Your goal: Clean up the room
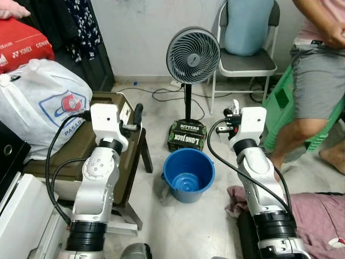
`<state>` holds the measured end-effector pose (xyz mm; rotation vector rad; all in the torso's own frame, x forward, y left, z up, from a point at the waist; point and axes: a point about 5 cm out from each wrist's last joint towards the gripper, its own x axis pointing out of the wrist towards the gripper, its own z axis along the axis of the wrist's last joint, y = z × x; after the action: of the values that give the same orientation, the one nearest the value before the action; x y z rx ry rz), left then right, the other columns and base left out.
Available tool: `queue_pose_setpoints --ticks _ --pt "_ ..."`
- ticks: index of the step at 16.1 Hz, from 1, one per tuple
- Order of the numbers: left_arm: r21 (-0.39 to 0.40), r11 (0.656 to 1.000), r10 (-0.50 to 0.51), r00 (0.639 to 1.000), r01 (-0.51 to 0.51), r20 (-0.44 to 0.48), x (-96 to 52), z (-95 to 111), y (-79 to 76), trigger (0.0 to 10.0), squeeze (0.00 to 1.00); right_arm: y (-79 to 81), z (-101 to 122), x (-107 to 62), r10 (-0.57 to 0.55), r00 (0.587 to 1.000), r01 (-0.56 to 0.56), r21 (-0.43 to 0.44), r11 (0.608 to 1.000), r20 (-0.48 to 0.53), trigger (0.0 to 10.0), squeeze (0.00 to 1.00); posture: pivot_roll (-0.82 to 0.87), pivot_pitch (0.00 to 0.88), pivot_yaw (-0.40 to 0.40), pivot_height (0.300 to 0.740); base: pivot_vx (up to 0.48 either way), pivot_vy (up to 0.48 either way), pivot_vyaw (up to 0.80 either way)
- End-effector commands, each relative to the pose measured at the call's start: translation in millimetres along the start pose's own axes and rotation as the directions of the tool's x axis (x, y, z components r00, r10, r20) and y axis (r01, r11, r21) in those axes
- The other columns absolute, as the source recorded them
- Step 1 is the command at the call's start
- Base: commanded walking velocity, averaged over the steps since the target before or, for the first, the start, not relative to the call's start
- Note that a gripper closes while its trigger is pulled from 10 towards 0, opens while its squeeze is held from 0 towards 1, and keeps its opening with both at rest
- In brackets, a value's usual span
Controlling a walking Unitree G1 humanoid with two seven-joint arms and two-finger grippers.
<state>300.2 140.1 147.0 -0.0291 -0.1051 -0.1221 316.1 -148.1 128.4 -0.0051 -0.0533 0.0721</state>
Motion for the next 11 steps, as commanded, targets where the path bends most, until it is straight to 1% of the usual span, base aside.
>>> queue_pose_setpoints --ticks 1,2,4,6,7,11 --pt "0.018 1.0 -0.016 0.999 0.017 -0.03 -4.8 -9 3.5 10.0 0.0 1.9 -1 -4.9 -0.007 1.0 0.007 0.012 1.0 0.006 10.0 0.0 -0.09 0.0 0.037 0.74 0.0 0.0 0.0" --pt "0.018 0.999 -0.033 0.998 0.034 -0.054 -11.5 -17 4.6 10.0 0.0 2.6 -4 -10.2 -0.016 1.0 0.016 0.019 1.0 0.0 10.0 0.0 -0.1 0.0 0.041 0.74 0.0 0.0 0.0" --pt "0.026 0.999 -0.045 0.995 0.048 -0.09 -16.4 -28 5.5 10.0 0.0 2.5 -10 -14.8 -0.032 0.999 0.033 0.036 0.999 -0.028 10.0 0.0 -0.09 0.004 0.054 0.74 0.0 0.0 0.0" --pt "0.031 0.997 -0.07 0.991 0.074 -0.111 -22.4 -30 5.2 10.0 0.0 2.6 -14 -21.3 -0.053 0.997 0.056 0.064 0.996 -0.053 10.0 0.0 -0.08 0.053 0.059 0.74 0.0 0.0 -0.56" --pt "0.031 0.997 -0.07 0.991 0.074 -0.111 -22.4 -30 5.2 10.0 0.0 2.6 -14 -21.3 -0.053 0.997 0.056 0.064 0.996 -0.053 10.0 0.0 -0.08 0.053 0.059 0.74 0.0 0.0 -0.48" --pt "0.035 0.996 -0.076 0.988 0.081 -0.136 -32.6 -37 9.2 10.0 0.0 3.7 -19 -33.6 -0.05 0.995 0.055 0.064 0.996 -0.083 10.0 0.0 -0.09 0.084 0.054 0.74 0.0 0.0 0.0"
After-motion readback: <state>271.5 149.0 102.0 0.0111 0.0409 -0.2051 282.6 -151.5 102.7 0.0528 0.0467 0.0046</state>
